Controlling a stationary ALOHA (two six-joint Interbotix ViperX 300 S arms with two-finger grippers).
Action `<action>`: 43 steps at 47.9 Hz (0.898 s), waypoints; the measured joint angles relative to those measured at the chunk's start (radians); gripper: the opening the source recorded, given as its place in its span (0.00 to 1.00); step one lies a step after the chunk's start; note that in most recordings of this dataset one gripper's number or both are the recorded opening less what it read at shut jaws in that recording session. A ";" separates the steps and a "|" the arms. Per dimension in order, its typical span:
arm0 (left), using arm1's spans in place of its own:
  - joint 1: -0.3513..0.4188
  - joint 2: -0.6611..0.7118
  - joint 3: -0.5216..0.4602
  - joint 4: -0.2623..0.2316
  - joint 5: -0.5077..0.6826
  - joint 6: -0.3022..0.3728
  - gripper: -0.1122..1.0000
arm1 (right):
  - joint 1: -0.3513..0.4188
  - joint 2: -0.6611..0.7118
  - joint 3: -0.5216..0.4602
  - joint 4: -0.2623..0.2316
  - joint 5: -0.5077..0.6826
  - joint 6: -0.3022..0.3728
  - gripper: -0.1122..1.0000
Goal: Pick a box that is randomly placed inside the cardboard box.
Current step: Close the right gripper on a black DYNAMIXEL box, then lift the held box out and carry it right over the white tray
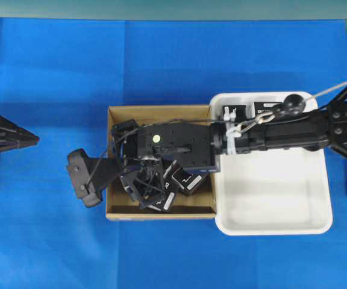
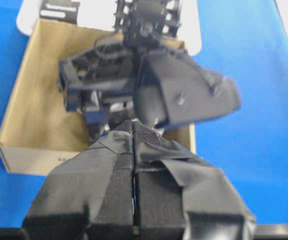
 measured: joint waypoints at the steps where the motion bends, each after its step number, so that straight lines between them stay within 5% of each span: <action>1: 0.000 0.000 0.000 0.000 0.000 0.000 0.04 | -0.002 -0.005 -0.003 0.000 0.002 0.002 0.78; 15: 0.000 0.000 0.002 0.000 0.000 0.000 0.04 | -0.043 -0.086 -0.098 0.000 0.127 0.095 0.78; 25: 0.002 0.002 0.003 0.000 0.000 -0.002 0.04 | -0.100 -0.204 -0.150 0.000 0.272 0.103 0.78; 43: 0.000 0.005 0.005 0.000 0.002 -0.003 0.04 | -0.138 -0.414 -0.104 0.000 0.431 0.132 0.78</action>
